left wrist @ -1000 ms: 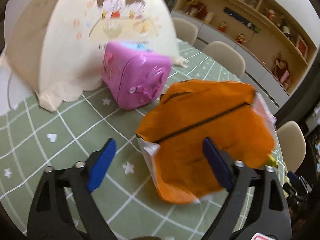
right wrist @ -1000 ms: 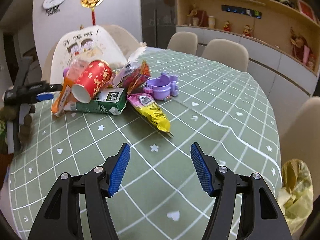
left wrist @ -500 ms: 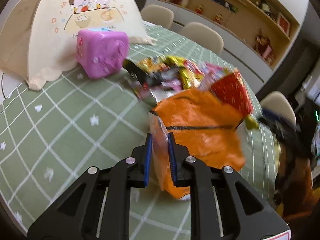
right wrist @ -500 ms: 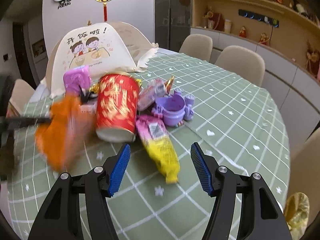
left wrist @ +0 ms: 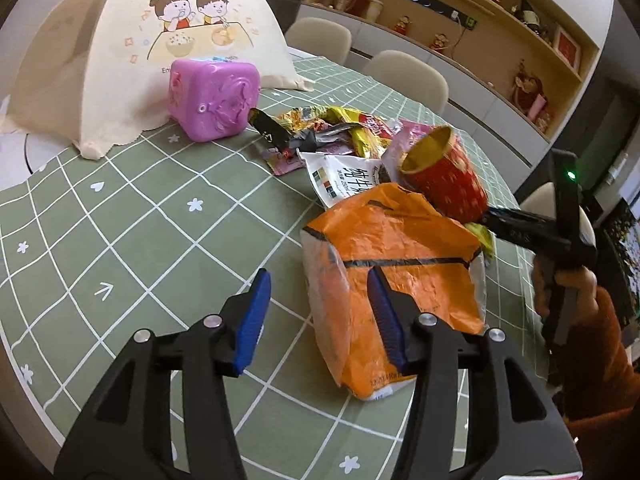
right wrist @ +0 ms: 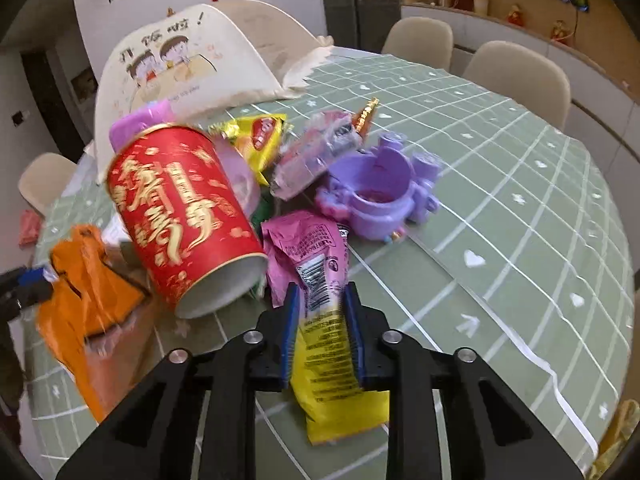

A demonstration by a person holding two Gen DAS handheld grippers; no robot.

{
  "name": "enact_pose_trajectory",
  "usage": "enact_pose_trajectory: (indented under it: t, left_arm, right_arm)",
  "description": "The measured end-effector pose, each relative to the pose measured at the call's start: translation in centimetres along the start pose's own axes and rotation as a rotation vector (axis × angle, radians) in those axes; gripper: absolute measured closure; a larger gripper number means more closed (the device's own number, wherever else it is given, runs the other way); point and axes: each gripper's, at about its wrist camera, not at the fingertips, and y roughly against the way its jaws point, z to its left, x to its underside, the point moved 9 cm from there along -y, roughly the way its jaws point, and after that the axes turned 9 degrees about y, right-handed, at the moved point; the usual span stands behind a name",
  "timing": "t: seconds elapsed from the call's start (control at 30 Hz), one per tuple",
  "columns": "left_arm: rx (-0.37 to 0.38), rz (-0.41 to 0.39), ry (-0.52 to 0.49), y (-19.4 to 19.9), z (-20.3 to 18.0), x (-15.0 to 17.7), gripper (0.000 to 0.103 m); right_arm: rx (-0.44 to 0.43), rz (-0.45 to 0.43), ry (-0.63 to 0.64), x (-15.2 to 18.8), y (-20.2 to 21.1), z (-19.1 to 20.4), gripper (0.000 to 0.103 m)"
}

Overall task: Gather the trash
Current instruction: 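Carry the orange bag and yellow wrapper with both grippers over the yellow-bagged bin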

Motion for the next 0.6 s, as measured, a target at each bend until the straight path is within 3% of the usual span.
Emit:
enact_pose_trajectory:
  t: [0.23,0.27,0.33,0.6]
  left_arm:
    - [-0.067,0.008,-0.011,-1.8,-0.7,0.4,0.056]
    - [-0.073,0.011,-0.005,-2.0,-0.6,0.3,0.06]
    - [-0.091,0.008,-0.003,-2.2,-0.5,0.2,0.083]
    - [-0.07,-0.042,-0.035,0.2,-2.1,-0.1,0.09]
  right_arm:
    - [0.056,-0.001,-0.001,3.1,3.1,-0.3,0.09]
    - [0.061,-0.004,-0.003,3.3,3.4,-0.4,0.09]
    - [0.071,-0.012,-0.007,3.9,4.4,-0.6,0.091]
    - [0.098,-0.065,-0.024,4.4,7.3,-1.0,0.092]
